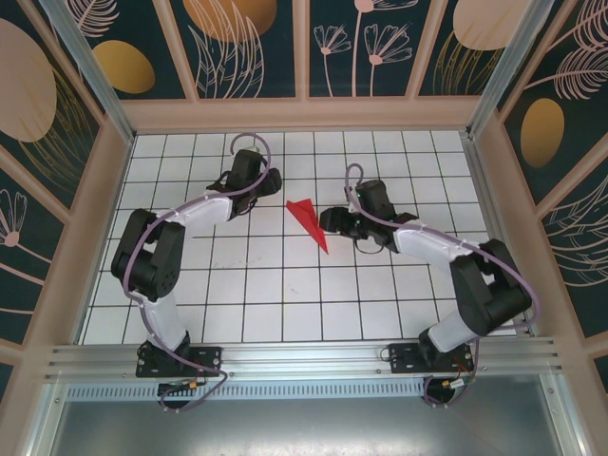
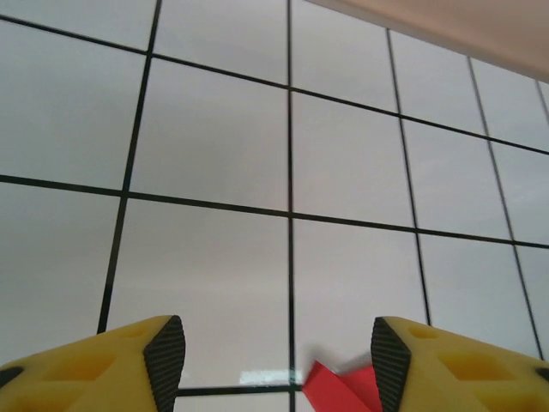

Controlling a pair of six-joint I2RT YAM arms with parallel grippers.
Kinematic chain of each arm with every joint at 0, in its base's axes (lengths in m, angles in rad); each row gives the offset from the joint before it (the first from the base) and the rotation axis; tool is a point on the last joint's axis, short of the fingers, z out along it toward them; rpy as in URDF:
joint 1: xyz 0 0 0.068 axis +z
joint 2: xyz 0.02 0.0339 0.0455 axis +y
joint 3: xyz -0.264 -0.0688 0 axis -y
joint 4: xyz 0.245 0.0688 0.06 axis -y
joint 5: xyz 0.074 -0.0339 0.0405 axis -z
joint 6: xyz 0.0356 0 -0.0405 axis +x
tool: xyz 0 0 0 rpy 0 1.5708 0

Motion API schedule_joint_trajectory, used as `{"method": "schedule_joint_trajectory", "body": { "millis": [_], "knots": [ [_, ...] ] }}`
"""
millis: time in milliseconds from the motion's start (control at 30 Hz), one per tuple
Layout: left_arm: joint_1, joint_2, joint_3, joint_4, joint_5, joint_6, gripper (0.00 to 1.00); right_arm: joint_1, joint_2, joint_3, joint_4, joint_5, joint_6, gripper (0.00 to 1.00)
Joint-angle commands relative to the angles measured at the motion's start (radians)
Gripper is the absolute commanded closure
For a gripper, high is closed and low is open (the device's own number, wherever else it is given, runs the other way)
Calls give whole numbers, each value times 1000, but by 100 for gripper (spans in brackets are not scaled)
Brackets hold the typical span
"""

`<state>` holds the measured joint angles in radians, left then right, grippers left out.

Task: Fold a paper plane with a square sheet of paper (pick it up from the middle)
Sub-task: Fold the wing for the fifth time at the center of the table.

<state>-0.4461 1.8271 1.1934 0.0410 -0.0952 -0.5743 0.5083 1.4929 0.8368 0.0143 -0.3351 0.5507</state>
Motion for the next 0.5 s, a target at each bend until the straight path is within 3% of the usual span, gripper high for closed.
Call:
{"method": "schedule_joint_trajectory", "body": {
  "millis": [0,233,467],
  "knots": [
    [-61,-53,-32,-87,-42,-4,31,-40,-73,-8,-53,213,29,34],
    [-206,0,17,-137,-57,-134,24,-132,-115,-105,-32,276,80,16],
    [-233,132,121,-187,-21,-233,34,-155,-131,-152,-24,278,90,13]
  ]
}}
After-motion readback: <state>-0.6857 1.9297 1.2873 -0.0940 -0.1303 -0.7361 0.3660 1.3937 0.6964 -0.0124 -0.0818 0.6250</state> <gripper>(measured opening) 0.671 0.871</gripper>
